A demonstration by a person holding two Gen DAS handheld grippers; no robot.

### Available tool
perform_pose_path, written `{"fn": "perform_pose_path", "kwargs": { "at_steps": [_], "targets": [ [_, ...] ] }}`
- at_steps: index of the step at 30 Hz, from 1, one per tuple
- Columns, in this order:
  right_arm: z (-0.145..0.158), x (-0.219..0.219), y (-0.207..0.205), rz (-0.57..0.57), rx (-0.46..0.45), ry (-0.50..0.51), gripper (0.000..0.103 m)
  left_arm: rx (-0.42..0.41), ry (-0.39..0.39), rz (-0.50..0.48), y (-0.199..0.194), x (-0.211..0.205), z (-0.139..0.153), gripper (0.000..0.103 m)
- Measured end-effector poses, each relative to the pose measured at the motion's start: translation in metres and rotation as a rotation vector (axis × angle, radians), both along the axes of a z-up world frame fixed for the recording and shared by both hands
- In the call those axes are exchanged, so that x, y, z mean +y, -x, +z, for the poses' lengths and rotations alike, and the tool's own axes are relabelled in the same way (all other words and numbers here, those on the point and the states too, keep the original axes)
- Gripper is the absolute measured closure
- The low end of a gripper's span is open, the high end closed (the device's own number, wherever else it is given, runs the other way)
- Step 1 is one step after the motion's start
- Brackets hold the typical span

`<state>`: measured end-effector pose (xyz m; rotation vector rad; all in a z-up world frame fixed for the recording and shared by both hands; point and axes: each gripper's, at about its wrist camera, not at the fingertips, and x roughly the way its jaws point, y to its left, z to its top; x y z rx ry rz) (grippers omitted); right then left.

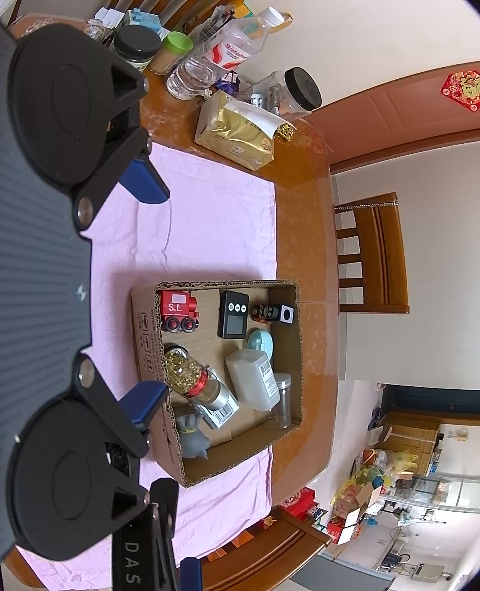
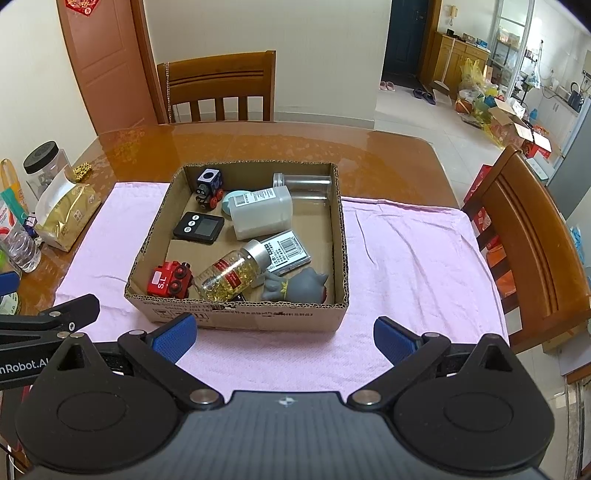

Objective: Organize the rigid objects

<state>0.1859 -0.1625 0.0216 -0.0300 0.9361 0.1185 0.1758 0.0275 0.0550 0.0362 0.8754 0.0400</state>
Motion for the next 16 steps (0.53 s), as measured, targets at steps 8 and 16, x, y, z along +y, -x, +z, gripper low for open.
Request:
{"fn": "perform_pose_path", "kwargs": {
  "at_steps": [8,16],
  "targets": [
    [0.0,-0.0014,-0.0003,0.001,-0.002,0.001,0.0,0.001,0.001,0.003,-0.0011,-0.0008,0.0006,0.002],
    [0.0004,-0.0037,-0.0011,0.001,-0.006,0.001,0.0,-0.002,0.0,0.002,-0.0025,-0.002,0.0016,0.002]
  ]
}}
